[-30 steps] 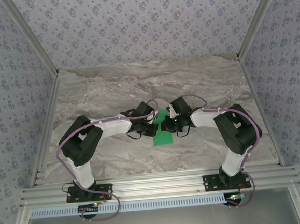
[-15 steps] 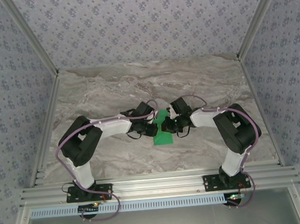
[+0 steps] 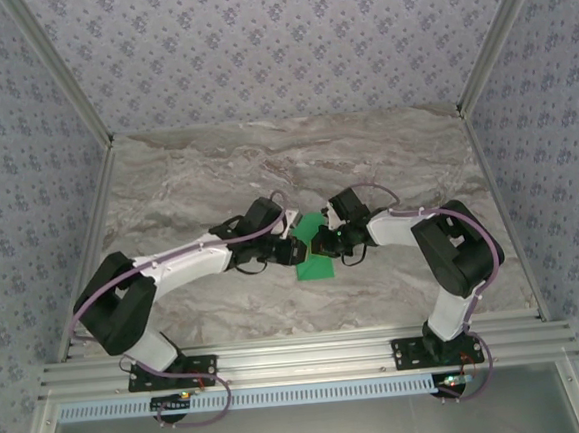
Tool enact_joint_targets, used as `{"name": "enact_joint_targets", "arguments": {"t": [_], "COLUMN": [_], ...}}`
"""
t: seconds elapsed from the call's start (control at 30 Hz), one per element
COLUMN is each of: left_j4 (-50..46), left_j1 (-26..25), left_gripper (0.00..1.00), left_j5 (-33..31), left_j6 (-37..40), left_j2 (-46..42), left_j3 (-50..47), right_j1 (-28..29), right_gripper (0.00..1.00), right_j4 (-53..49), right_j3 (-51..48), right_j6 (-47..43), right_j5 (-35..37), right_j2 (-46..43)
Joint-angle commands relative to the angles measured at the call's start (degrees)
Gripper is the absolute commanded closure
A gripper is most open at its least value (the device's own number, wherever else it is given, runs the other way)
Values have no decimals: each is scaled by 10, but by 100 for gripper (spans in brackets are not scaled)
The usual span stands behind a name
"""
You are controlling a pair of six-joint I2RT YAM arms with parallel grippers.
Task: Fold a paper plane with a square sheet of paper (fold left side to right side)
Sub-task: Fold the triangle a second time at the center of the table.
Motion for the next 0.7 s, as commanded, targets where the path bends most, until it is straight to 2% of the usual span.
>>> {"name": "enact_joint_targets", "arguments": {"t": [0.0,0.33,0.67], "left_j4": [62,56,48], "left_j1": [-16,-29,-29], "left_gripper": [76,76,77], "left_j5": [62,56,30], "left_j6": [-43,-36,-38], "left_j2": [14,91,109], "left_j3": [-14,9,-6], "right_j1": [-2,0,-1], "right_gripper": [90,90,90], "right_j4": [-38,-44,-53], "right_j3": [-10,-7,-4], "right_j6": [-12,-15,-16], "right_j5": [23,22,24], "right_j2": [20,21,21]}}
